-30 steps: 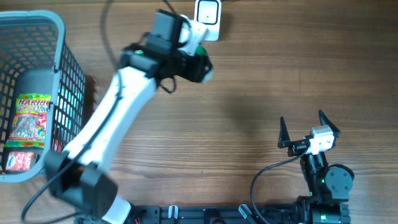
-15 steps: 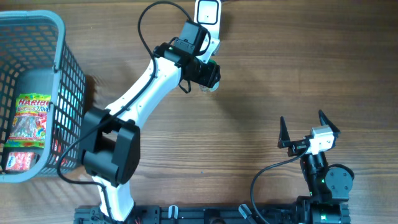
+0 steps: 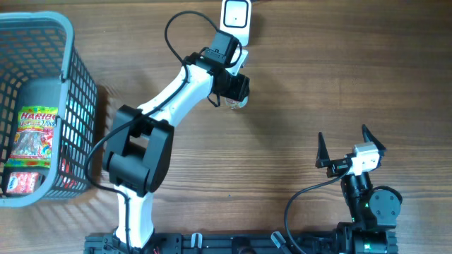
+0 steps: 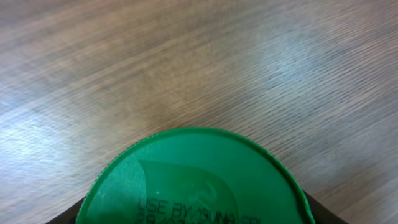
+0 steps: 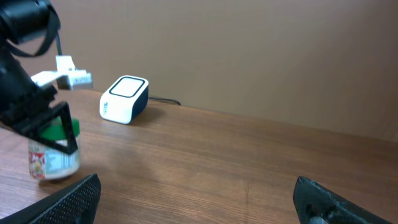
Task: Scan the item barcode
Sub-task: 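Carry the jar to the white scanner with the left gripper, then set the jar down on the table center and release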
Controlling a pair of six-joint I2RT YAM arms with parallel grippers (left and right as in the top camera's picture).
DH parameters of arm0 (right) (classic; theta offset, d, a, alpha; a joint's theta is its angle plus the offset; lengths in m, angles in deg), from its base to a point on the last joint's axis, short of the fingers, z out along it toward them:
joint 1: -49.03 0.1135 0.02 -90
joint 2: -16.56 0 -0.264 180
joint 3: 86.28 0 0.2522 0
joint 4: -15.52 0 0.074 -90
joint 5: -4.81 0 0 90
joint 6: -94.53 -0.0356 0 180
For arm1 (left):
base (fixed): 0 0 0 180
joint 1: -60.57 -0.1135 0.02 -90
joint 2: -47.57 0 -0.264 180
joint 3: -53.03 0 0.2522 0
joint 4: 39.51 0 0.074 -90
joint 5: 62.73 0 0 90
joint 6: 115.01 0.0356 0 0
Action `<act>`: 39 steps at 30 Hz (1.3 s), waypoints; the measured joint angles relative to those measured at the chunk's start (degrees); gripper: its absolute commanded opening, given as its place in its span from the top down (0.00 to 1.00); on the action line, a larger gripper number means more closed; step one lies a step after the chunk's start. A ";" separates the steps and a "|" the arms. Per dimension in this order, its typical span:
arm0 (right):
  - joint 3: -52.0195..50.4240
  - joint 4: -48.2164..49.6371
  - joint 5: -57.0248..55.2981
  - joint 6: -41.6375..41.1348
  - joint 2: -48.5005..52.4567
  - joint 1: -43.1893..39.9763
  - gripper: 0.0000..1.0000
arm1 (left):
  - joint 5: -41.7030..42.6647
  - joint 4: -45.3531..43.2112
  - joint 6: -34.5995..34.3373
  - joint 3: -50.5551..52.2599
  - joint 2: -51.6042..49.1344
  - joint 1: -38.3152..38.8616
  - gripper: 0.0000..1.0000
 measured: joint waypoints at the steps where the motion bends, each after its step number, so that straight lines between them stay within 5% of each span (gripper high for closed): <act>1: 0.00 0.00 0.02 0.00 0.00 0.00 0.00 | -0.02 -0.48 -0.44 0.00 -0.07 0.68 0.40; 7: 0.00 -0.02 0.02 0.00 0.00 0.00 0.00 | -2.93 -0.66 -1.33 0.00 -0.09 9.11 0.34; 8: 0.00 0.00 0.00 0.00 0.00 0.00 0.00 | -4.09 -0.66 -1.73 0.00 -0.09 10.51 0.27; 9: 0.00 0.00 0.00 0.00 0.00 0.00 0.00 | -5.22 -0.66 -2.08 0.00 -0.09 11.67 0.00; 21: 0.00 -0.02 0.00 0.00 0.00 0.00 0.00 | -10.38 3.30 -4.33 0.15 2.64 15.06 0.00; 30: 0.00 0.00 0.02 0.00 0.00 0.00 0.00 | -13.31 6.34 -3.76 0.09 31.41 14.62 0.00; 35: 0.00 0.00 0.00 0.00 0.00 0.00 0.00 | -20.02 13.99 -3.78 -0.04 44.92 6.69 0.00; 39: 0.00 0.00 0.00 0.00 0.00 0.00 0.00 | -24.81 16.52 -8.09 -0.04 52.43 -7.91 0.00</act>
